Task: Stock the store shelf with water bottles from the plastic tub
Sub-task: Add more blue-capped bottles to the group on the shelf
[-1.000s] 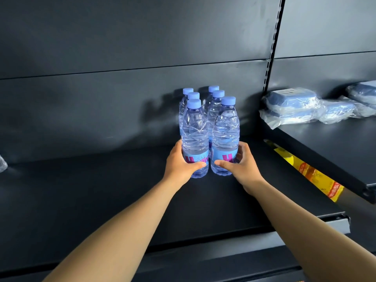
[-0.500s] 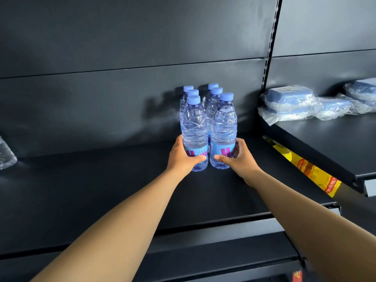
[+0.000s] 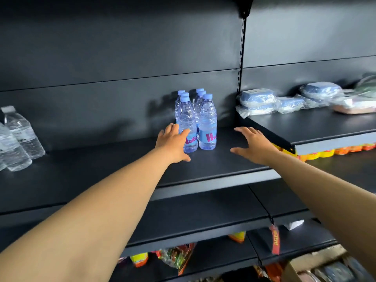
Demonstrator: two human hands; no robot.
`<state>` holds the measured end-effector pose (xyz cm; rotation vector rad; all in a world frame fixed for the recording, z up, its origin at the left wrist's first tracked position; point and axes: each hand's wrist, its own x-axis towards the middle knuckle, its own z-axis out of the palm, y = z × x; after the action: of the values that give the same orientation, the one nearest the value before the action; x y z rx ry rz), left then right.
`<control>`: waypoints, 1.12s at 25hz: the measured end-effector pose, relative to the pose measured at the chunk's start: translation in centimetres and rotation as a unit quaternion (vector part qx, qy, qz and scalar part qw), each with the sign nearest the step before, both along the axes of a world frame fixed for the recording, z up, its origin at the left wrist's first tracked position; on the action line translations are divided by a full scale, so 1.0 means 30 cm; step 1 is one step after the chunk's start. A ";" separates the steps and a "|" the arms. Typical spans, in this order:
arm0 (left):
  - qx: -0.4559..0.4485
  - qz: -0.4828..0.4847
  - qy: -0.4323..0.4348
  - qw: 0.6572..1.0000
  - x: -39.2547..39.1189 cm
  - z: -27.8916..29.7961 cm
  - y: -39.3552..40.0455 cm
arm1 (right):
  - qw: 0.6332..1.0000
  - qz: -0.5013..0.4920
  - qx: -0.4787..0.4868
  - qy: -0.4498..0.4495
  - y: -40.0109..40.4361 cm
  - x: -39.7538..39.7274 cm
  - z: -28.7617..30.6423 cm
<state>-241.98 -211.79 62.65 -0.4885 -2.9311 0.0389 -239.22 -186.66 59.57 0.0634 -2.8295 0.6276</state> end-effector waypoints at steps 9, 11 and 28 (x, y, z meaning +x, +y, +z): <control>-0.075 -0.034 -0.007 0.997 0.777 -0.064 -0.005 | 0.983 -0.010 0.180 -0.011 -0.029 0.834 -0.036; -0.076 -0.041 -0.031 0.996 0.925 -0.158 0.013 | 0.982 -0.016 0.183 -0.033 -0.016 0.995 -0.115; -0.032 -0.071 -0.240 0.968 1.381 -1.299 0.302 | 0.954 0.020 0.076 -0.288 0.338 1.517 -1.221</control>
<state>-200.55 -202.74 23.68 -0.8191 -3.3599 -0.0050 -193.72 -176.54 22.94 -0.0433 -3.4466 0.4957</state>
